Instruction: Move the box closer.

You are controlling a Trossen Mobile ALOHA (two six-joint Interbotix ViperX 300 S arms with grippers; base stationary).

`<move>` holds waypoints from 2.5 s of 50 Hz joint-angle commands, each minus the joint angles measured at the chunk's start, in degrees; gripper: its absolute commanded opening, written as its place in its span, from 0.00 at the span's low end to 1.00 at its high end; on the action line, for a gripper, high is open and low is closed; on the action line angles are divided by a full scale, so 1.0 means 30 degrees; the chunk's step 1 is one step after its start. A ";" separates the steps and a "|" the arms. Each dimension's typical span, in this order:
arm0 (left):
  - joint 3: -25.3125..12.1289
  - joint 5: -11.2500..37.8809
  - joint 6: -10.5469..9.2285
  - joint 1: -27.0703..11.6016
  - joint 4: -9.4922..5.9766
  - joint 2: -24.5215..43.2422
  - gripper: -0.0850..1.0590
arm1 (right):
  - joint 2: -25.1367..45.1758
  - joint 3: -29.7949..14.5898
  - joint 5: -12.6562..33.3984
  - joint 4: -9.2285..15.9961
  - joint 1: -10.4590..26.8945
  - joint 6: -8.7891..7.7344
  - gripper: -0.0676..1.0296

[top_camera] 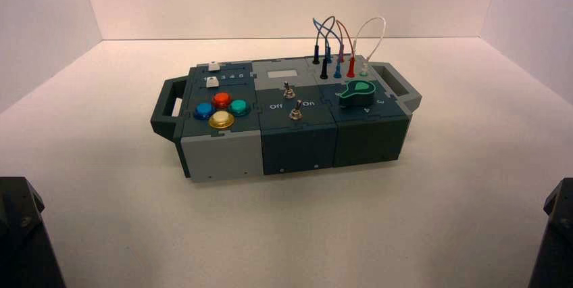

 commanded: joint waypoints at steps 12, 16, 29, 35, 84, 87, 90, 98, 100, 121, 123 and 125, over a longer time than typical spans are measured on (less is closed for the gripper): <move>-0.2988 0.3047 0.0000 -0.1641 0.0000 0.3838 0.05 | 0.2666 -0.2930 0.1260 0.0176 0.1260 0.0088 0.04; -0.3691 0.3457 0.0029 -0.1992 0.0000 0.4893 0.05 | 0.3750 -0.3604 0.1494 0.0322 0.1377 0.0088 0.04; -0.6094 0.4277 0.0029 -0.2578 -0.0029 0.8584 0.05 | 0.8525 -0.6299 0.2402 0.0557 0.2080 0.0088 0.04; -0.6914 0.4277 0.0000 -0.2695 -0.0059 0.9932 0.05 | 1.0547 -0.7441 0.2725 0.0586 0.2344 0.0088 0.04; -1.2422 0.4541 -0.0352 -0.3545 -0.1934 1.9805 0.05 | 2.3057 -1.6055 0.4922 0.0967 0.2812 0.0088 0.04; -1.2686 0.4600 -0.0352 -0.3662 -0.2109 2.0303 0.05 | 2.3555 -1.6377 0.4951 0.0967 0.2842 0.0088 0.04; -1.2861 0.4746 -0.0352 -0.3721 -0.2285 2.0713 0.05 | 2.4023 -1.6670 0.5068 0.0996 0.2812 0.0088 0.04; -1.3066 0.4980 -0.0352 -0.3750 -0.2490 2.1504 0.05 | 2.5254 -1.7109 0.5273 0.0996 0.2812 0.0088 0.04; -1.2979 0.5010 -0.0322 -0.3779 -0.2490 2.1650 0.05 | 2.5430 -1.7080 0.5273 0.0996 0.2812 0.0088 0.04; -1.2041 0.5010 -0.0410 -0.4834 -0.2930 2.2822 0.05 | 2.6865 -1.6787 0.5303 0.1230 0.2783 0.0088 0.04; -1.2012 0.5010 -0.0410 -0.4893 -0.2930 2.2998 0.05 | 2.6982 -1.6787 0.5303 0.1260 0.2783 0.0088 0.04; -1.1953 0.5010 -0.0410 -0.4922 -0.2930 2.3174 0.05 | 2.7070 -1.6758 0.5303 0.1230 0.2783 0.0117 0.04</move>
